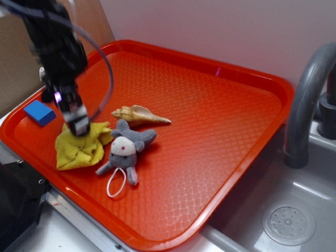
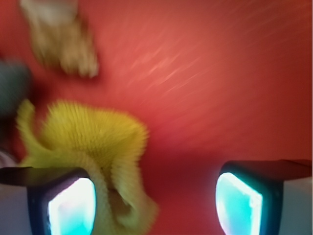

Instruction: Grab the yellow cloth.

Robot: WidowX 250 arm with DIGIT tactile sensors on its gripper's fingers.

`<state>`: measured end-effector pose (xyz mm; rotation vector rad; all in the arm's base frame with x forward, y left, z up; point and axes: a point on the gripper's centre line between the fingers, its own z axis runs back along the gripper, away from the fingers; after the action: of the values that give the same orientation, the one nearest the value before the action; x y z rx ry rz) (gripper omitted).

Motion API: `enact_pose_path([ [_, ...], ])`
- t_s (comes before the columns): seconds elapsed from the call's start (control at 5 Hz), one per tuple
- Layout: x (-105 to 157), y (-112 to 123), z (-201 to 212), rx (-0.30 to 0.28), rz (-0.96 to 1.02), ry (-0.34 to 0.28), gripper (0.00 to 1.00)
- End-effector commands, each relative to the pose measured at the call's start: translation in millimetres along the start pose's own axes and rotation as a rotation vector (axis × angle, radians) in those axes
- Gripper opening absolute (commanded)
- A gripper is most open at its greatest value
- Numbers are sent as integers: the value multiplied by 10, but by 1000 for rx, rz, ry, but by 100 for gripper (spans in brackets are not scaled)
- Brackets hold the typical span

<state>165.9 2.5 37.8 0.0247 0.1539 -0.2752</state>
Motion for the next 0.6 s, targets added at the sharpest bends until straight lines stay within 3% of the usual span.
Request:
enact_pose_path([
  [0.0, -69, -547, -323, -56, -161, 75, 100],
  [0.2, -58, -460, -279, -79, -129, 53, 0],
  [0.4, -77, -366, -103, -86, -81, 6, 0],
])
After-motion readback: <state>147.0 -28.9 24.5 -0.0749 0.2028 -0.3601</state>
